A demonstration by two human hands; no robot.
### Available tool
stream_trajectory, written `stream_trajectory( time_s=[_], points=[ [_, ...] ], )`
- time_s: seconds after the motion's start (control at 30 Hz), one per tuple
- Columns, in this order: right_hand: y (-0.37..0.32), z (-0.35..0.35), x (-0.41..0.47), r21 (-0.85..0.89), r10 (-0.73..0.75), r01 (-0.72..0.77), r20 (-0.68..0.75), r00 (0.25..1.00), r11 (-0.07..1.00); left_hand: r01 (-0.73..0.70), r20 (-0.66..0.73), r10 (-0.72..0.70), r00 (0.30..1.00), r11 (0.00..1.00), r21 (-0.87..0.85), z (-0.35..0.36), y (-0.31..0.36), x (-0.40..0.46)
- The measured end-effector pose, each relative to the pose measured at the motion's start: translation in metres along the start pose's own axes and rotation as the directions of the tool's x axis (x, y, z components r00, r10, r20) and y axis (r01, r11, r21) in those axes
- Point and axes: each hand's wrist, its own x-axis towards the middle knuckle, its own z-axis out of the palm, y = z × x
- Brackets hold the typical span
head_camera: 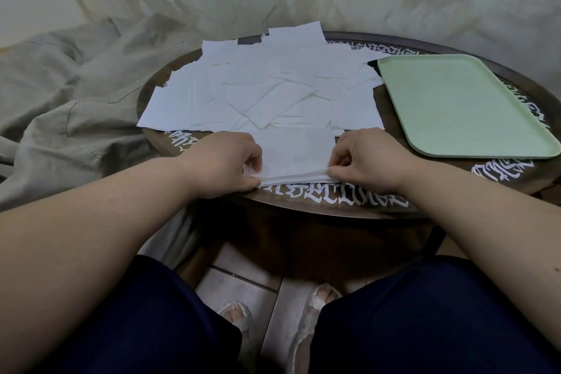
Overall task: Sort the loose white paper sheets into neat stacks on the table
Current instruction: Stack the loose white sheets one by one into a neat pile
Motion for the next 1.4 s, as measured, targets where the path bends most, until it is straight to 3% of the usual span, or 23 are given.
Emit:
stream_trajectory(
  time_s=[0.27, 0.67, 0.9, 1.2, 1.4],
  points=[
    [-0.0005, 0.0002, 0.0008, -0.002, 0.004, -0.004, 0.012, 1.000, 1.000, 0.013, 0.003, -0.013, 1.000, 0.995, 0.097, 0.0008, 0.0049, 0.0031],
    [-0.0070, 0.0012, 0.0033, -0.042, -0.073, 0.073, 0.013, 0.997, 0.996, 0.028, -0.134, -0.037, 0.990, 0.997, -0.072, -0.0064, 0.0013, -0.0029],
    [-0.0036, -0.0006, 0.0018, -0.038, -0.062, 0.063, 0.034, 0.998, 0.997, 0.028, 0.023, -0.027, 0.999, 0.999, -0.046, -0.0028, -0.0008, -0.0026],
    [-0.0039, -0.0023, 0.0006, -0.040, -0.048, 0.052, 0.095, 0.994, 0.998, 0.115, 0.025, -0.115, 0.993, 0.993, -0.002, -0.0030, 0.0038, 0.0004],
    [-0.0047, 0.0005, 0.0022, -0.040, -0.064, 0.067, 0.075, 0.995, 0.997, 0.168, 0.003, -0.168, 0.986, 0.984, -0.063, -0.0003, 0.0016, 0.0003]
  ],
)
